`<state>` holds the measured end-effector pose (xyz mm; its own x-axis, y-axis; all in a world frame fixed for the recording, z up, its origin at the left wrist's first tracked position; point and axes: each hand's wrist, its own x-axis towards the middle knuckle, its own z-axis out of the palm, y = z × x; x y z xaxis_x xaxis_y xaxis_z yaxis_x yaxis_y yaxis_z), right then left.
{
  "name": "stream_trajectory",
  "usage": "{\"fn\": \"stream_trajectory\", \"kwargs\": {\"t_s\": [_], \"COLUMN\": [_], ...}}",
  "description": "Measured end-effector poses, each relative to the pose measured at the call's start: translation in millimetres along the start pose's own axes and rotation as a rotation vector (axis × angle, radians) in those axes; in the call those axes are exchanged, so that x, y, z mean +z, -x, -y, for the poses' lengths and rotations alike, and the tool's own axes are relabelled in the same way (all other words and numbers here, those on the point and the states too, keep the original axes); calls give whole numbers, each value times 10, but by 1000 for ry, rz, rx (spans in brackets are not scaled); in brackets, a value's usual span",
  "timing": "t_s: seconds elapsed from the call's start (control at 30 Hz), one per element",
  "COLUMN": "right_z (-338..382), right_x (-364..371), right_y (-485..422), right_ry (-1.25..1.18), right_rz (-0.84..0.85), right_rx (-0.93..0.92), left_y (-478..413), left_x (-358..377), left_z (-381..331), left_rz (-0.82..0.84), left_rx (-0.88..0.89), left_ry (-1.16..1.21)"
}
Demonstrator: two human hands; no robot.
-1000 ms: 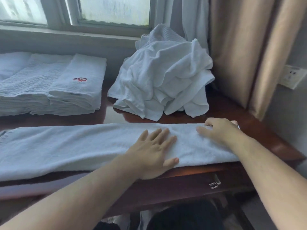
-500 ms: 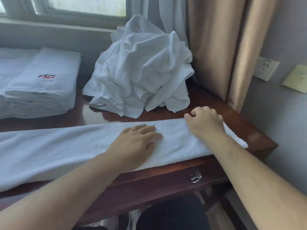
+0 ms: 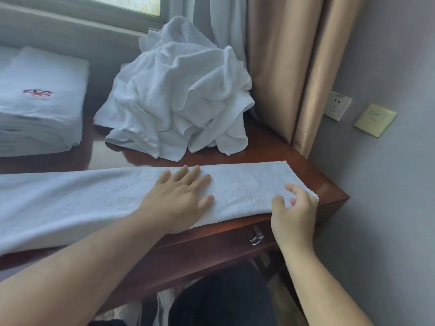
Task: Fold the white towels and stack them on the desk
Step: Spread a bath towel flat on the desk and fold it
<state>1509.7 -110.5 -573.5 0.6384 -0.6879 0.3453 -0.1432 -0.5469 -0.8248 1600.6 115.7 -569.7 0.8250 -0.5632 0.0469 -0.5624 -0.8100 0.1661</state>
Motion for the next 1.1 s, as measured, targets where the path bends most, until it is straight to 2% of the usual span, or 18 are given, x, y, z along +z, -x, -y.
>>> {"fn": "stream_trajectory", "kwargs": {"t_s": [0.07, 0.17, 0.23, 0.3, 0.47, 0.6, 0.73, 0.93, 1.0, 1.1], "right_z": [66, 138, 163, 190, 215, 138, 99, 187, 352, 788], "right_x": [-21, -51, -43, -42, -120, -243, -300, -250, -207, -78], "right_y": [150, 448, 639, 720, 646, 530, 201, -308, -336, -217], "right_ry": [-285, -661, -811, -903, -973, -989, -1053, -796, -663, -535], "right_rz": [10, 64, 158, 225, 266, 184, 103, -77, -91, 18], "right_rx": [280, 603, 794, 896, 860, 758, 731, 737, 641, 307], "left_y": [39, 158, 231, 285, 388, 431, 438, 461, 461, 488], "left_x": [-2, 9, 20, 25, 32, 45, 48, -1, -87, -410], "left_z": [-16, -44, -51, -56, -63, -60, -64, -95, -76, 104], "left_rz": [-19, -61, -62, -51, -30, -20, -26, -22, -11, 29], "left_rx": [10, 42, 55, 58, 91, 131, 138, 134, 92, -100], "left_ry": [2, 21, 31, 34, 48, 66, 68, 84, 282, 1109]}}
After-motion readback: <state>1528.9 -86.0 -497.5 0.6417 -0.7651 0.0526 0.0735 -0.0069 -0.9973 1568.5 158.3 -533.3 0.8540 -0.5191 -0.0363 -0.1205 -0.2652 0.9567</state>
